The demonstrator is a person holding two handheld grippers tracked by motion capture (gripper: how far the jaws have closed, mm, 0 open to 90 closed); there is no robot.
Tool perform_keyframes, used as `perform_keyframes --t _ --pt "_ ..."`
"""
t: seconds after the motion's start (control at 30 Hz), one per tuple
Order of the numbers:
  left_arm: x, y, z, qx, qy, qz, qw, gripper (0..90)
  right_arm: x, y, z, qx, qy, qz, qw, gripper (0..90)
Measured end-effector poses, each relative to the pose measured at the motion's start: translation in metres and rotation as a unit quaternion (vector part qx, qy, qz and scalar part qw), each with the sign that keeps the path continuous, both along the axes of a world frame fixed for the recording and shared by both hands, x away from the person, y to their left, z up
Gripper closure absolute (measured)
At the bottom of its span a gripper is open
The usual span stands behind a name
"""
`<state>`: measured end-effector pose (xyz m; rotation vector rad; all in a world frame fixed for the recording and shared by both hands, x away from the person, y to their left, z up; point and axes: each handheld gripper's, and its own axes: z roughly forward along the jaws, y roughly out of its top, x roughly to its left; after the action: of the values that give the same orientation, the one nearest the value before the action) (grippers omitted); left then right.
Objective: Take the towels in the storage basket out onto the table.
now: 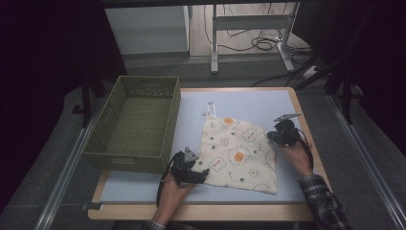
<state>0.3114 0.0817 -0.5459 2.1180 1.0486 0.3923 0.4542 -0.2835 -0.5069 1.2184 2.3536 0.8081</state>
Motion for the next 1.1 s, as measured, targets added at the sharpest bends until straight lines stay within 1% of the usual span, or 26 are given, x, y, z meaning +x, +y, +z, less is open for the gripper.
perform_keyframes --t 0.07,0.2,0.3,0.37,0.4,0.5,0.57,0.63,0.73,0.8,0.9,1.0,1.1 --pt "0.0 0.0 0.0 0.0 0.0 0.0 1.0 16.9 0.007 -0.002 0.007 -0.005 -0.006 -0.007 0.9999 85.0" --pt "0.0 0.0 0.0 0.0 0.0 0.0 1.0 16.8 0.025 -0.009 0.023 -0.001 -0.018 -0.021 0.9996 84.9" --pt "0.0 0.0 0.0 0.0 0.0 0.0 1.0 16.8 0.037 -0.014 0.031 -0.006 -0.025 -0.028 0.9993 84.5" --pt "0.0 0.0 0.0 0.0 0.0 0.0 1.0 16.8 0.043 -0.016 0.032 -0.003 -0.02 -0.03 0.9993 82.4" --pt "0.0 0.0 0.0 0.0 0.001 0.0 1.0 16.7 0.045 -0.017 0.031 0.001 -0.015 -0.029 0.9995 78.4" --pt "0.0 0.0 0.0 -0.001 0.002 -0.001 1.0 16.0 0.044 -0.019 0.027 0.007 -0.018 -0.031 0.9993 72.9" --pt "0.001 0.0 0.0 -0.002 0.004 -0.004 1.0 15.0 0.042 -0.021 0.025 0.014 -0.015 -0.029 0.9994 70.2" --pt "0.001 0.0 0.001 -0.001 0.007 -0.005 1.0 13.4 0.04 -0.023 0.023 0.015 -0.017 -0.03 0.9993 67.8" --pt "0.003 0.001 0.002 0.0 0.007 -0.007 1.0 15.7 0.038 -0.026 0.021 0.021 -0.013 -0.029 0.9993 62.7" --pt "0.006 0.0 0.004 -0.005 0.012 -0.007 0.9999 17.6 0.037 -0.028 0.019 0.03 -0.006 -0.029 0.9991 59.5" --pt "0.011 -0.004 0.006 0.003 0.003 -0.006 1.0 19.0 0.035 -0.029 0.016 0.036 0.0 -0.025 0.999 56.9" --pt "0.018 -0.008 0.01 -0.006 0.001 -0.005 1.0 22.0 0.033 -0.028 0.012 0.036 0.006 -0.022 0.9991 55.3" --pt "0.029 -0.013 0.015 -0.009 -0.002 -0.007 0.9999 24.6 0.031 -0.028 0.012 0.036 0.003 -0.02 0.9991 54.5"
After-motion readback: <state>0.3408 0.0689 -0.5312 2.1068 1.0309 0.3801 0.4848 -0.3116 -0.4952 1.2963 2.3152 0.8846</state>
